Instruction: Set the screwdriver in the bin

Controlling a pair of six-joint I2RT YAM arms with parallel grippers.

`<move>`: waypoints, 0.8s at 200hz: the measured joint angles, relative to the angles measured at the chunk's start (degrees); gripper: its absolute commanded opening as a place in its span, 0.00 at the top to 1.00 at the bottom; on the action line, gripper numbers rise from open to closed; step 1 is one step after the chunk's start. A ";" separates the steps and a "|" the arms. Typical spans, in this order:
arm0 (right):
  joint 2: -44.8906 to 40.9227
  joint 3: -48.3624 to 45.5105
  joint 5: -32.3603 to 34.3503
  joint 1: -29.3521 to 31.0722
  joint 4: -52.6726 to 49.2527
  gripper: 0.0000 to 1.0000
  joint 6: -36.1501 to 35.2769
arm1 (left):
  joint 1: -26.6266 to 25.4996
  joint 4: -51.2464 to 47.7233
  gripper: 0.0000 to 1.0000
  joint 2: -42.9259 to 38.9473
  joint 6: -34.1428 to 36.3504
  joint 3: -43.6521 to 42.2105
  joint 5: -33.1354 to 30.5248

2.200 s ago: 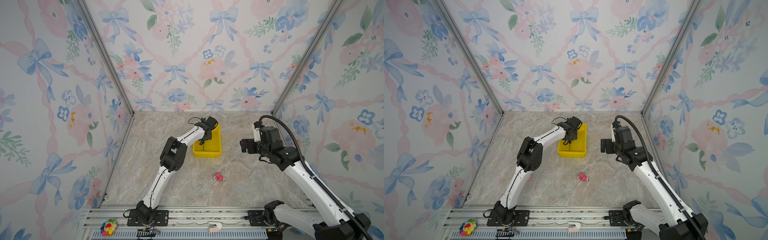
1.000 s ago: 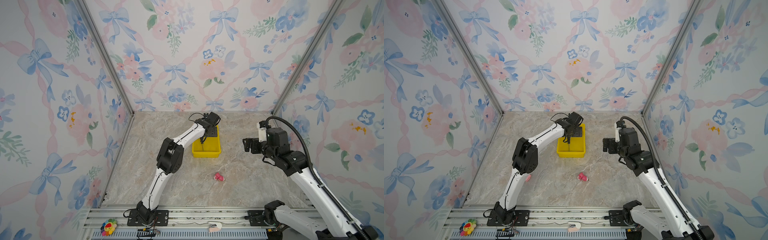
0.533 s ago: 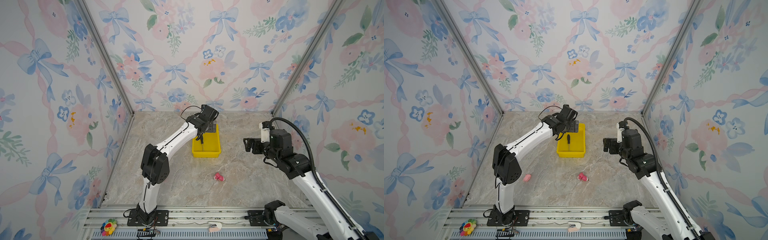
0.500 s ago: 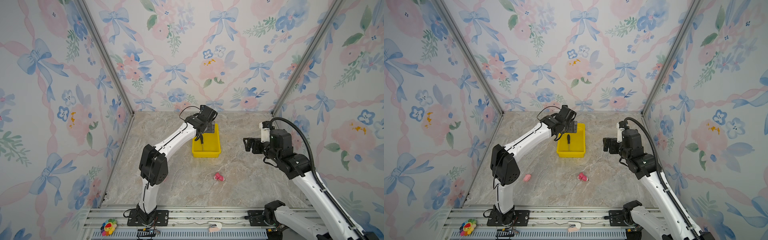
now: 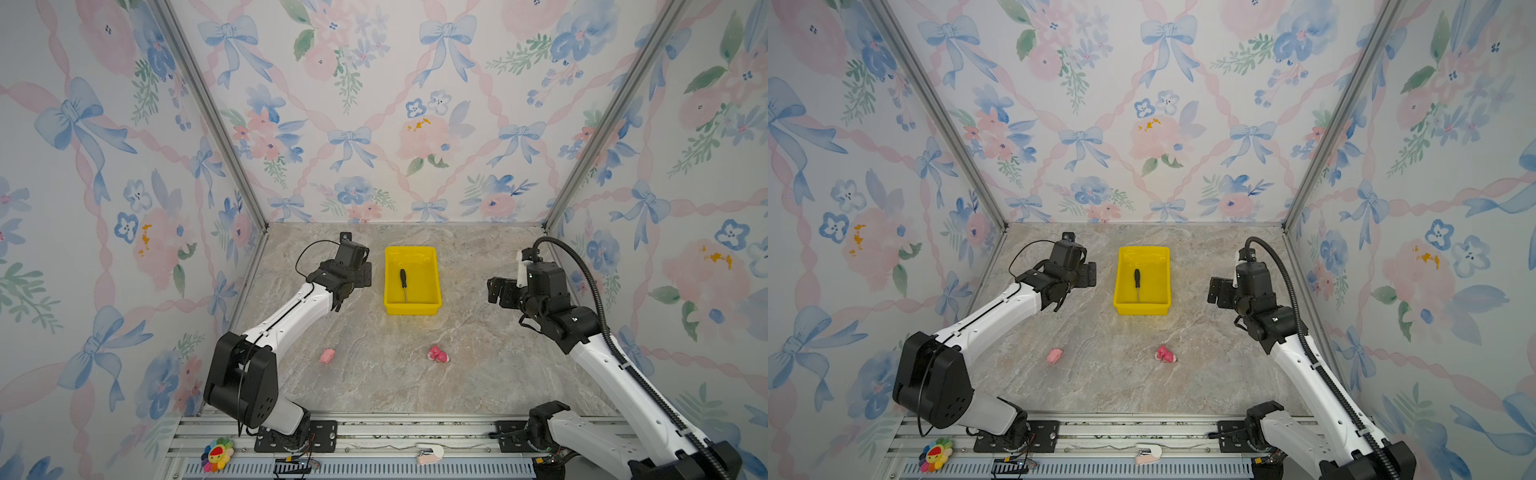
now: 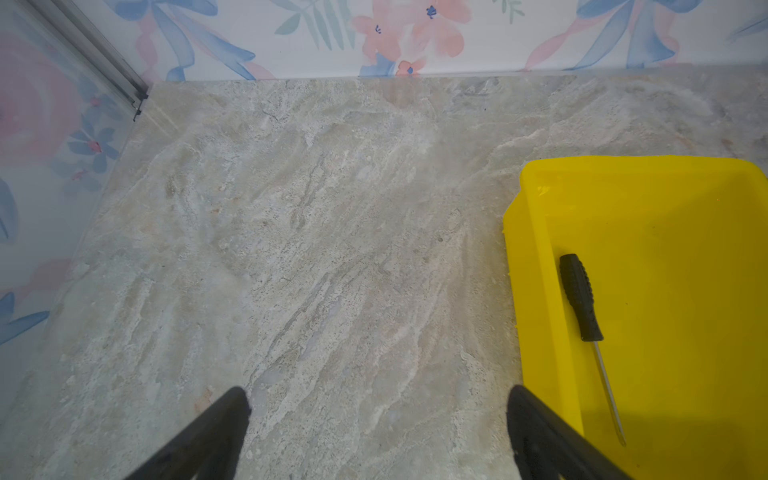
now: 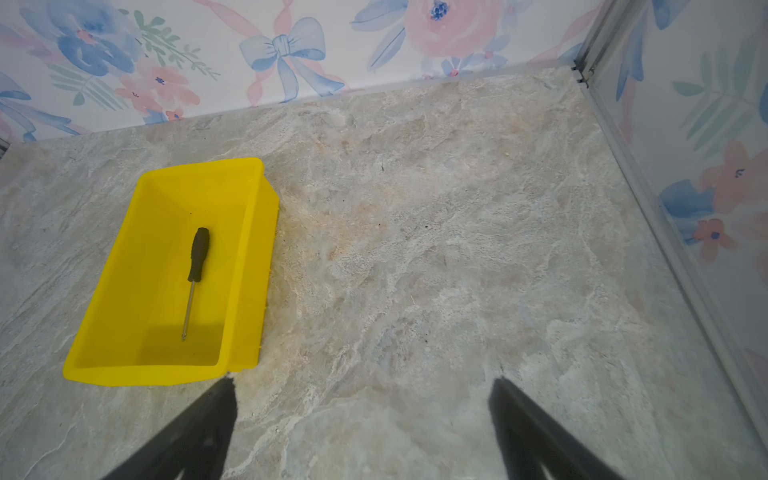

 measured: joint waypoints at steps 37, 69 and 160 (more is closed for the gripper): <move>0.59 -1.84 1.60 -0.31 5.01 0.03 -0.09 | 1.49 4.81 0.02 -0.55 2.16 -1.68 1.33; 1.88 -5.29 3.30 -1.60 9.73 0.03 -1.40 | 1.49 7.61 0.02 -0.42 2.45 -1.84 -1.33; 3.10 -16.76 7.10 -6.08 19.23 0.03 -9.53 | 3.74 18.62 0.02 -5.99 7.26 -18.49 -1.38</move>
